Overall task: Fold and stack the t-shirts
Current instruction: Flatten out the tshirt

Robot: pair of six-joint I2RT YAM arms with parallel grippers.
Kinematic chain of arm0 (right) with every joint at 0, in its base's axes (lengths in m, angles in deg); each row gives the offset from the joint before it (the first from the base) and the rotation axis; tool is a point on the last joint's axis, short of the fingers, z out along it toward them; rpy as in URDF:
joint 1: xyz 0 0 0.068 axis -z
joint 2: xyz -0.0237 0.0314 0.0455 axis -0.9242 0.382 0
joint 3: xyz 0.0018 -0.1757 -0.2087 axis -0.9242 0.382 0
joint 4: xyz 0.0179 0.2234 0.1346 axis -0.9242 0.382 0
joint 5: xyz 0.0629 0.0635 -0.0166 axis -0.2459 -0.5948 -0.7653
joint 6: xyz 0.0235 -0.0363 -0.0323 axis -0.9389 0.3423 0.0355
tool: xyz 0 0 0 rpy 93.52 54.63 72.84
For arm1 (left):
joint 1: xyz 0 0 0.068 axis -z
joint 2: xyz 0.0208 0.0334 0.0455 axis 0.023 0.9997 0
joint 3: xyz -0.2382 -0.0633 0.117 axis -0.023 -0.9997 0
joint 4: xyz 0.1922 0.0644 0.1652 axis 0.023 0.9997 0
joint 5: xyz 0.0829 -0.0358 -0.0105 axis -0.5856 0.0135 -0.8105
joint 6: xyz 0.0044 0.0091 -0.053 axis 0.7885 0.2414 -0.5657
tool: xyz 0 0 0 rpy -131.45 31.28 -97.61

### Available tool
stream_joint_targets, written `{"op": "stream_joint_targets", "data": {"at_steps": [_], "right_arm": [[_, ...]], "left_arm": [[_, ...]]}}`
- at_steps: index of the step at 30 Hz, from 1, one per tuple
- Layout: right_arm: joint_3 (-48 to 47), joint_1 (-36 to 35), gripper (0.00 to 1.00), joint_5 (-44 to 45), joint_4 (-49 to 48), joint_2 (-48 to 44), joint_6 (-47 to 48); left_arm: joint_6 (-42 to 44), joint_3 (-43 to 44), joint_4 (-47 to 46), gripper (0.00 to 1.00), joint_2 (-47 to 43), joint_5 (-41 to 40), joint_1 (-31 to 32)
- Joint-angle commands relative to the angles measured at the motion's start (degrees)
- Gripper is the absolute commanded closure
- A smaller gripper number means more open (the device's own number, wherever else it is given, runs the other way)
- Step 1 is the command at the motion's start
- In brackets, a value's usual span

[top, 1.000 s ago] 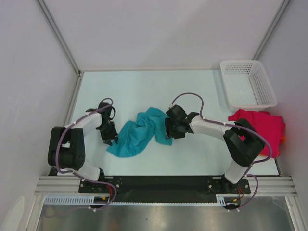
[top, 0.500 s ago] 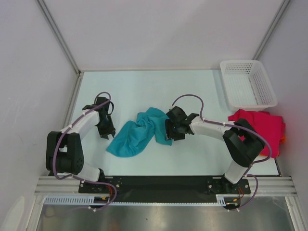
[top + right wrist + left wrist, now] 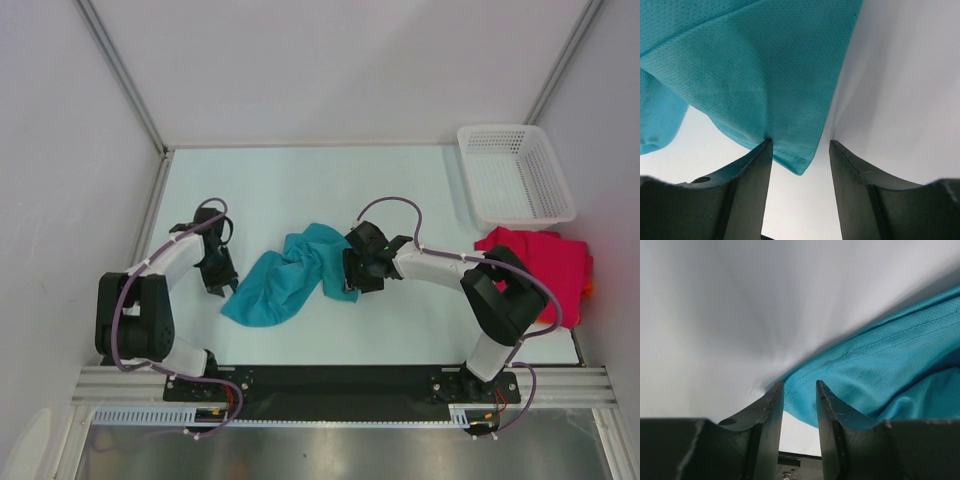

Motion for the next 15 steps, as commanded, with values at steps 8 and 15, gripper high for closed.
{"op": "stream_joint_targets", "data": {"at_steps": [8, 15], "right_arm": [[-0.87, -0.2, 0.48, -1.22, -2.0, 1.8, -0.37], [-0.34, 0.07, 1.0, -4.48, -3.67, 1.37, 0.16]], "left_arm": [[3.55, -2.05, -6.11, 0.64, 5.36, 12.49, -0.54], [0.83, -5.03, -12.08, 1.0, 3.25, 34.28, -1.16]]}}
